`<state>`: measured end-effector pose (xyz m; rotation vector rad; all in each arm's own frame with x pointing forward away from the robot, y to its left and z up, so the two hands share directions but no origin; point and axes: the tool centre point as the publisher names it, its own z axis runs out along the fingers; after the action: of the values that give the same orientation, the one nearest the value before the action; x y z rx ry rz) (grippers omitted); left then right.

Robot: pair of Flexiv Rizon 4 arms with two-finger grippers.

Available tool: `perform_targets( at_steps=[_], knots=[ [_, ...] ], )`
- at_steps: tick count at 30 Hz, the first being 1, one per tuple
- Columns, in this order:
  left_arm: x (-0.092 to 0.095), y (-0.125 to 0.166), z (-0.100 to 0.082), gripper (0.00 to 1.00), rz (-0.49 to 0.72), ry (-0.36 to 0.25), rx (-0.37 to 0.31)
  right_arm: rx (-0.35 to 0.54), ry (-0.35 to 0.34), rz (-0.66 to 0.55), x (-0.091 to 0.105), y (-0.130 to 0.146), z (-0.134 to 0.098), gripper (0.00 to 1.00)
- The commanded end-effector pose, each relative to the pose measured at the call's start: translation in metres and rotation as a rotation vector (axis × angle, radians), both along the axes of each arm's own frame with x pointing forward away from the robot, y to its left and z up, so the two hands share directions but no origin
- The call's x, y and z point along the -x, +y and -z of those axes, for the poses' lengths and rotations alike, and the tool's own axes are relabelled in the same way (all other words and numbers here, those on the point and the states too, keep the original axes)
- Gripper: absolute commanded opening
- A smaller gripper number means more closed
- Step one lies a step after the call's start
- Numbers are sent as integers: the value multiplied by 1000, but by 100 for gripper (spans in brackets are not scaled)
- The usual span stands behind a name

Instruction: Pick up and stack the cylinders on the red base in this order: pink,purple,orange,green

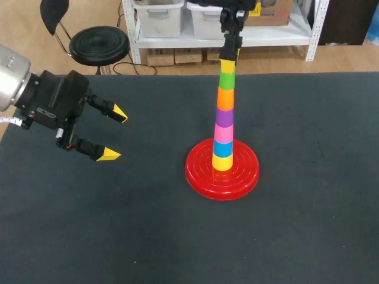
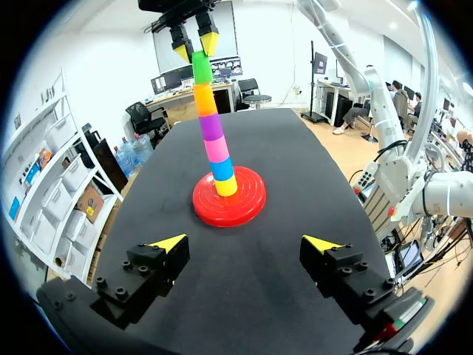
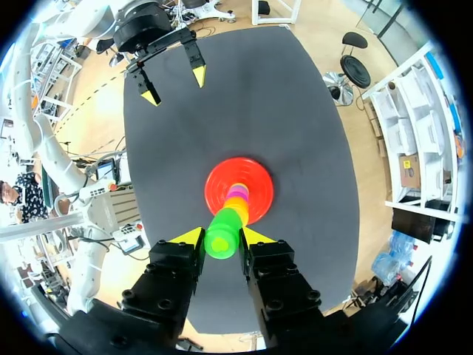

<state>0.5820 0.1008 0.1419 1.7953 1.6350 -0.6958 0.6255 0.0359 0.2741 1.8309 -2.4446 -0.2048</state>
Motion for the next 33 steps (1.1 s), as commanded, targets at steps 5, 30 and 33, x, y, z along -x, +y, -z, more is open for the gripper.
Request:
perform_targets(
  at_steps=[5, 30, 33],
  knots=[
    [0, 1, 1, 100, 1, -2, 3, 4, 21, 2, -4, 0, 6, 0],
    [0, 1, 1, 100, 1, -2, 3, 46, 32, -4, -3, -1, 9, 0],
    [0, 1, 1, 100, 1, -2, 3, 59, 35, -7, -3, 1, 11, 0]
  ],
)
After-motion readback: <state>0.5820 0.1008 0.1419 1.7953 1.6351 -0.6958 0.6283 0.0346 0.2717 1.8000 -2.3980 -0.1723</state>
